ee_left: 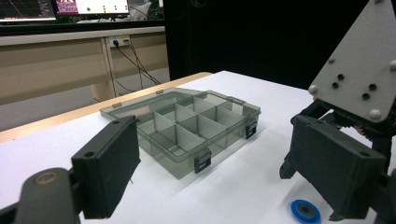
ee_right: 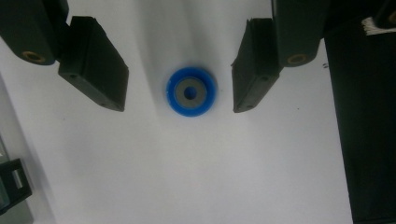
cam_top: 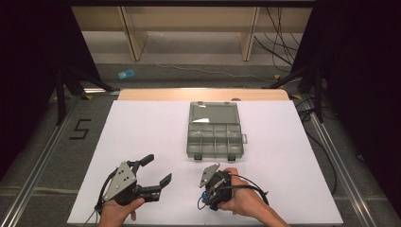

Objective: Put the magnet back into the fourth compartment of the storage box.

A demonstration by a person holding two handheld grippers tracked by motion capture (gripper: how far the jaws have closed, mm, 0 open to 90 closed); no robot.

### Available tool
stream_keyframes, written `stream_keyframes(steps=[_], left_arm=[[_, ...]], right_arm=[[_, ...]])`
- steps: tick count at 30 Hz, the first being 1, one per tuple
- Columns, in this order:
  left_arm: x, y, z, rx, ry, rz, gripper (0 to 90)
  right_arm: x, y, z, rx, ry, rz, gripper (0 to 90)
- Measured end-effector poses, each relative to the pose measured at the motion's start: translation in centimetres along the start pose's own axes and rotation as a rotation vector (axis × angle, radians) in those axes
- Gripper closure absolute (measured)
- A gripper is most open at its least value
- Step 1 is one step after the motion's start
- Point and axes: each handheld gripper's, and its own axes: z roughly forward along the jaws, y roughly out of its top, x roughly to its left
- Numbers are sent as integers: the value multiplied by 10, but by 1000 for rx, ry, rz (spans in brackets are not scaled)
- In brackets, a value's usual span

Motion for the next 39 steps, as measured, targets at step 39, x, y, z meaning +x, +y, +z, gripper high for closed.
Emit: stream_keyframes(steps=[39], left_arm=[[0, 1, -1, -8, 0, -6, 161]], right_arm=[[-26, 0, -15, -2, -26, 39, 626]])
